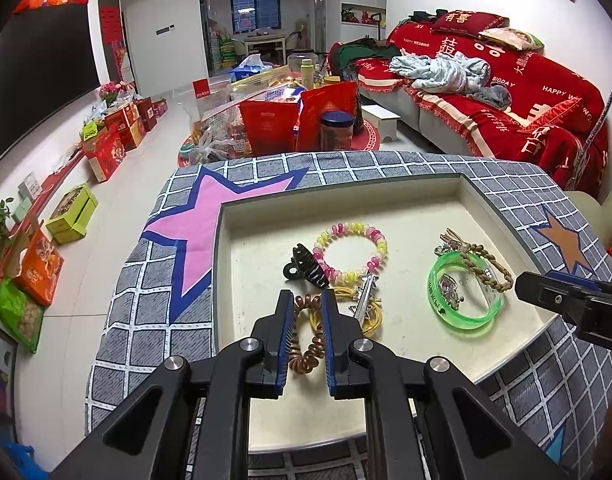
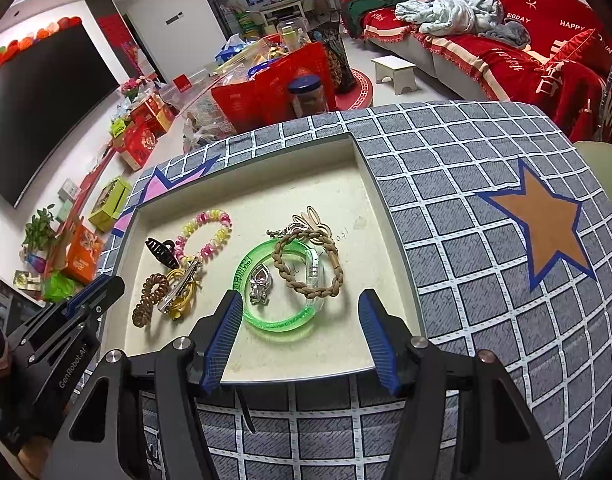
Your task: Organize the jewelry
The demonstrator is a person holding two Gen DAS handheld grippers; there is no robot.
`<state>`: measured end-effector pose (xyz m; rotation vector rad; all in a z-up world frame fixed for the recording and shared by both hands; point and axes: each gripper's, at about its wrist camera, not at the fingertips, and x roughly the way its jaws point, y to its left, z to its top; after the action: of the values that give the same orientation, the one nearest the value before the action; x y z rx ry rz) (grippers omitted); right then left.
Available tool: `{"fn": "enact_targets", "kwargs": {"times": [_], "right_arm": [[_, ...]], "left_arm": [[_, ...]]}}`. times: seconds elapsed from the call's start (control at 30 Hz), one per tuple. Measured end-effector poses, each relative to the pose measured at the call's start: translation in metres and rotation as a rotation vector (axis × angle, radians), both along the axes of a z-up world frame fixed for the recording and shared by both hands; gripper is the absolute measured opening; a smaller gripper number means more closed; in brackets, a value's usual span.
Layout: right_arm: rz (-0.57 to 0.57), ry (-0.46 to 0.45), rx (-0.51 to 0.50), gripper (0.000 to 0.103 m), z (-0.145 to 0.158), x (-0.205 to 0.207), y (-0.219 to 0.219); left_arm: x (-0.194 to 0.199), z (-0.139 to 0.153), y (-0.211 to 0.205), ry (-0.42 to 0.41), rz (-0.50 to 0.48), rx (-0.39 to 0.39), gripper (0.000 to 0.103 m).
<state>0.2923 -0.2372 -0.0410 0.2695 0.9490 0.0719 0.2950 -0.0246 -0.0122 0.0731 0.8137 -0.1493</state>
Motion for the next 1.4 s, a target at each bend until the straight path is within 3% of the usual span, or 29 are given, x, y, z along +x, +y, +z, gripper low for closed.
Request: {"fn": "enact_targets", "kwargs": {"times": [0.03,0.07,0.1,0.13,0.3,0.4,0.53,0.6,0.63,0.87,1.4], "right_arm": [[0.0,-0.001,0.0,0.064,0.0,-0.001,0.0],[0.0,-0.002,0.0,0.064,0.0,-0.001,0.0],[0.0,-0.003,0.0,0.064,0.001,-0.001,0.0],[0.0,-0.004,-0.002,0.064,0.001,-0.001,0.0],[-0.001,-0.011,-0.017,0.068,0.003,-0.005,0.002],[0.002,-0.04,-0.048,0.084,0.007,-0.011,0.006],[0.007,-0.085,-0.087,0.086,0.014,-0.021,0.009],[0.007,-0.116,-0.092,0.092,0.018,-0.029,0.01],[0.009,-0.128,-0.093,0.103,0.019,-0.032,0.01],[0.023,-0.232,-0.154,0.103,0.028,-0.062,0.016],[0.007,-0.251,-0.235,0.103,0.003,-0.106,0.018]], "left_arm": [[-0.001,0.001,0.001,-0.003,0.002,0.001,0.037],[-0.001,0.001,0.002,-0.005,0.007,0.003,0.085],[-0.003,0.002,0.004,-0.012,0.033,0.015,0.103],[-0.006,0.004,0.006,-0.057,0.053,0.02,0.103],[-0.006,-0.006,0.002,-0.058,0.043,0.04,0.103],[-0.008,-0.012,0.001,-0.063,0.052,0.047,0.103],[-0.018,-0.014,0.001,-0.076,0.061,0.057,0.103],[-0.027,-0.01,0.003,-0.085,0.066,0.052,0.103],[-0.032,-0.009,0.003,-0.087,0.068,0.046,0.103],[-0.064,-0.001,0.008,-0.098,0.102,0.001,0.103],[-0.11,-0.014,0.007,-0.111,0.188,-0.008,0.103]]}}
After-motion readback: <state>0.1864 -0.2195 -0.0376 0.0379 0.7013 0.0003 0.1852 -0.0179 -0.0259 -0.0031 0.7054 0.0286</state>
